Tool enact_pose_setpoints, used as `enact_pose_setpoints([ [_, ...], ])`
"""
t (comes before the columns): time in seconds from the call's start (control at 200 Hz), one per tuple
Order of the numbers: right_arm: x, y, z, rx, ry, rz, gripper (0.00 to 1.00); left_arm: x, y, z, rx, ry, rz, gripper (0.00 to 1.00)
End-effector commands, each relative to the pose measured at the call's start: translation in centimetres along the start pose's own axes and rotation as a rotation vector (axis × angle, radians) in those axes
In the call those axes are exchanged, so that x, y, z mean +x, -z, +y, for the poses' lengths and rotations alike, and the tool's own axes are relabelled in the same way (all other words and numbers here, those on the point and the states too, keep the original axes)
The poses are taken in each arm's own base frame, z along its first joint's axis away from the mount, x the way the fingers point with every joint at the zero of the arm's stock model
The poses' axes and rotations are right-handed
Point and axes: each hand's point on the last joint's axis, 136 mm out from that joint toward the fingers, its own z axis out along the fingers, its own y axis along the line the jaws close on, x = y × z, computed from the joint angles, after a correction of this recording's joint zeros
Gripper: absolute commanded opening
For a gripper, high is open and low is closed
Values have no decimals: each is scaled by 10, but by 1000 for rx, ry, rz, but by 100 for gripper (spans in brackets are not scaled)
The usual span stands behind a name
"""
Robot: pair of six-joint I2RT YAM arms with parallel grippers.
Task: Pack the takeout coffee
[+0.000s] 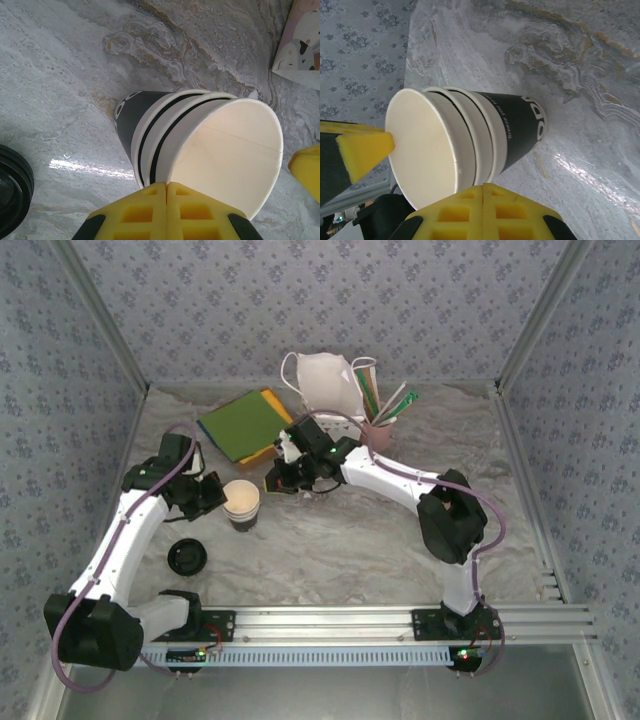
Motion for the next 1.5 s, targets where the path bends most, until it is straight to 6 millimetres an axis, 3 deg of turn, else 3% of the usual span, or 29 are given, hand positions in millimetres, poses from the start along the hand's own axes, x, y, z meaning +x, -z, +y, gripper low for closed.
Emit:
enact_pose_setpoints([
  [0.0,6,2,4,-14,-16,17,0,-3,9,-10,61,5,-23,0],
  [0.26,6,-9,10,-47,-24,43,0,-3,10,-14,92,13,-24,0],
  [0.545,2,-6,24,-100,-12,42,0,1,3,-14,103,24,-8,0],
  [0.989,5,-20,2,-73,-68,68,0,-6,14,-29,244,82,-23,0],
  [1.279,4,-15,9,-98,-67,63,0,-2,7,-22,223,84,-6,0],
  [1.494,0,-1,5,-84,-71,33,15,-5,9,-14,194,81,-15,0],
])
